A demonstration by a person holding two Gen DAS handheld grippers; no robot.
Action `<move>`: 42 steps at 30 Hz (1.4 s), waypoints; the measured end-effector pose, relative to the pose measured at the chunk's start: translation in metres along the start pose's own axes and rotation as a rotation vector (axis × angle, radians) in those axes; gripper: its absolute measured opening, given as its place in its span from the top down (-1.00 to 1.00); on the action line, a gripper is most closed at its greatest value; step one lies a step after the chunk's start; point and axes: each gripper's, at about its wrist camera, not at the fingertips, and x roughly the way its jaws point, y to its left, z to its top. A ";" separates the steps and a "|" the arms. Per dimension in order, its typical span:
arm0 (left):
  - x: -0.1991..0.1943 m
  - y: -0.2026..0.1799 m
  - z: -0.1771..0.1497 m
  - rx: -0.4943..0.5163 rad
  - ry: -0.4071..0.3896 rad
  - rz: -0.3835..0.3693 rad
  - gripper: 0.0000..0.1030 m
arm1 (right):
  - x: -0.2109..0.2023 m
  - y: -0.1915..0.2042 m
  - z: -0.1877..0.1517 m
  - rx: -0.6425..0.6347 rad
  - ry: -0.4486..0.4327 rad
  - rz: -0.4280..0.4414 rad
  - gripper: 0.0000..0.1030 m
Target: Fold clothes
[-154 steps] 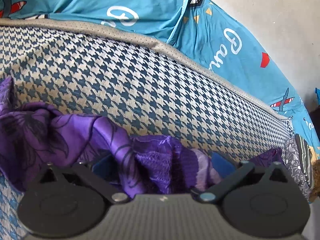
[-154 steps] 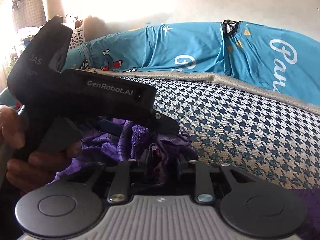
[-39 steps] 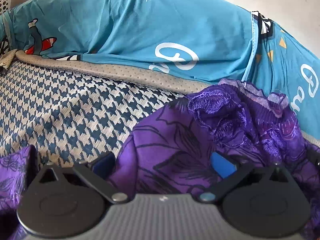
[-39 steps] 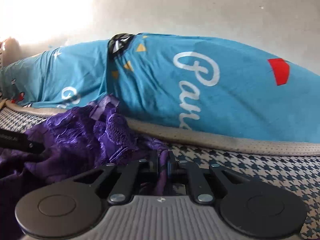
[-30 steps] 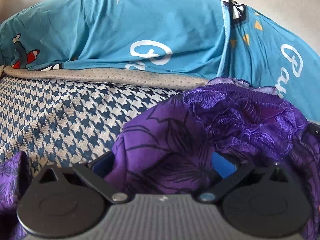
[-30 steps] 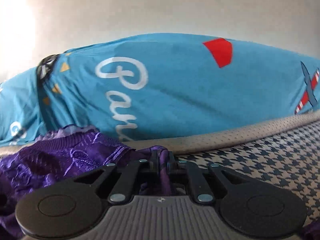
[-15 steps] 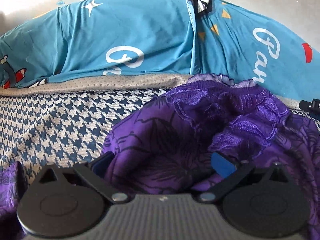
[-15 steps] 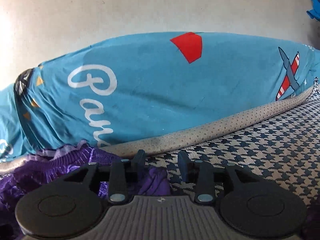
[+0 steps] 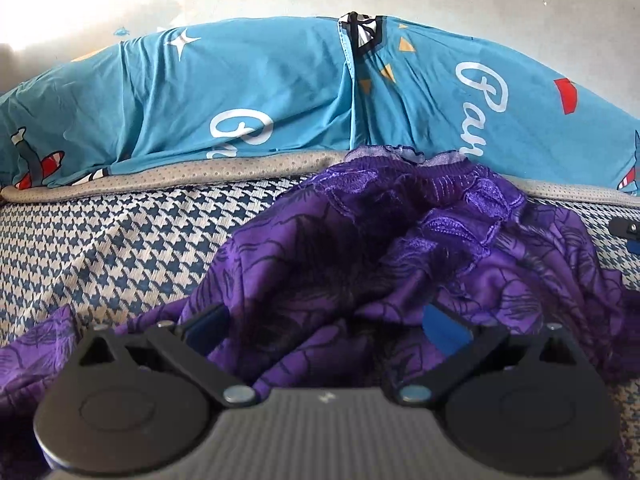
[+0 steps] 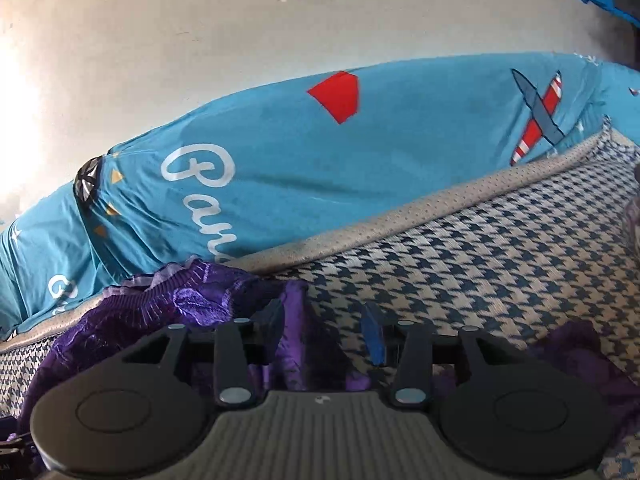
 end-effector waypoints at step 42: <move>0.008 -0.047 -0.045 0.105 0.149 -0.071 -1.00 | -0.053 -0.118 -0.010 0.063 -0.212 -0.398 0.81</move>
